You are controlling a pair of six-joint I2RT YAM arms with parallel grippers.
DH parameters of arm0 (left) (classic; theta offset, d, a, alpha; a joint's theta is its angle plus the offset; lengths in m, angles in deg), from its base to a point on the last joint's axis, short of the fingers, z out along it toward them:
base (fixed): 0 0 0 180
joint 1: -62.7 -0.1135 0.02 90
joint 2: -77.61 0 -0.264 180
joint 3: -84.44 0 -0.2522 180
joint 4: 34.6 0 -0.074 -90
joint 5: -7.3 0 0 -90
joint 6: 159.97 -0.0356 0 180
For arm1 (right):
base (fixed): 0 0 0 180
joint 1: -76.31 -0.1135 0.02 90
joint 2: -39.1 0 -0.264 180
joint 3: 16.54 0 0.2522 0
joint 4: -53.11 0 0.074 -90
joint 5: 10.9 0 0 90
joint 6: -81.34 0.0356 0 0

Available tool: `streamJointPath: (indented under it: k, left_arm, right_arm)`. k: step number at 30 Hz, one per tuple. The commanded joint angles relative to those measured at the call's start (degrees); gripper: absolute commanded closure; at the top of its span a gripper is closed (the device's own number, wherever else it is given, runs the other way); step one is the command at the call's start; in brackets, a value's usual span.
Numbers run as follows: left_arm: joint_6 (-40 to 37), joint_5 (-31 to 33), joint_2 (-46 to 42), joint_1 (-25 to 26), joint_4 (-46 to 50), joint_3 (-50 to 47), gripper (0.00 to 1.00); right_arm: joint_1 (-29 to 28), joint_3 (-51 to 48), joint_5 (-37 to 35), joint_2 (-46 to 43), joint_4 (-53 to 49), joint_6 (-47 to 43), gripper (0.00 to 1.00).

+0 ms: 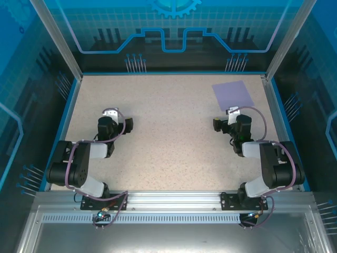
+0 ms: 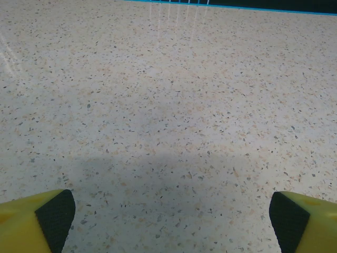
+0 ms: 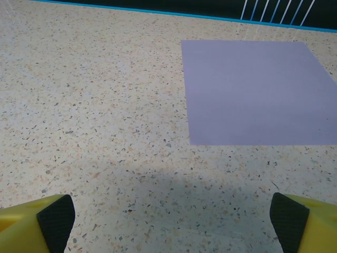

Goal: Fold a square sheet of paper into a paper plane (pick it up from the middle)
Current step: Move the square sheet of paper to the center of the table.

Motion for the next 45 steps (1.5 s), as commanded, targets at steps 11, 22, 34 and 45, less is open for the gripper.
streamJointPath:
  k: [11, 22, 34, 45]
  left_arm:
    - [-0.9, -2.1, -0.4, -0.8, -1.6, 0.3, 0.01]
    - [-0.2, 2.2, -9.6, 0.3, 9.0, 2.3, 0.01]
    - [17.7, -6.3, -18.3, 2.3, 44.9, 19.4, 0.01]
    - [25.5, -22.0, -9.7, 8.9, 47.6, 28.0, 0.01]
  right_arm:
    - [-0.1, 0.2, 0.3, -0.1, 1.6, -0.5, 0.01]
    - [-0.1, 2.1, 0.6, -5.9, -5.9, -0.6, 0.01]
    - [6.2, 17.1, 8.0, -15.1, -36.3, -0.6, 0.01]
    - [11.2, 36.9, 11.7, 3.3, -52.5, -5.3, 0.03]
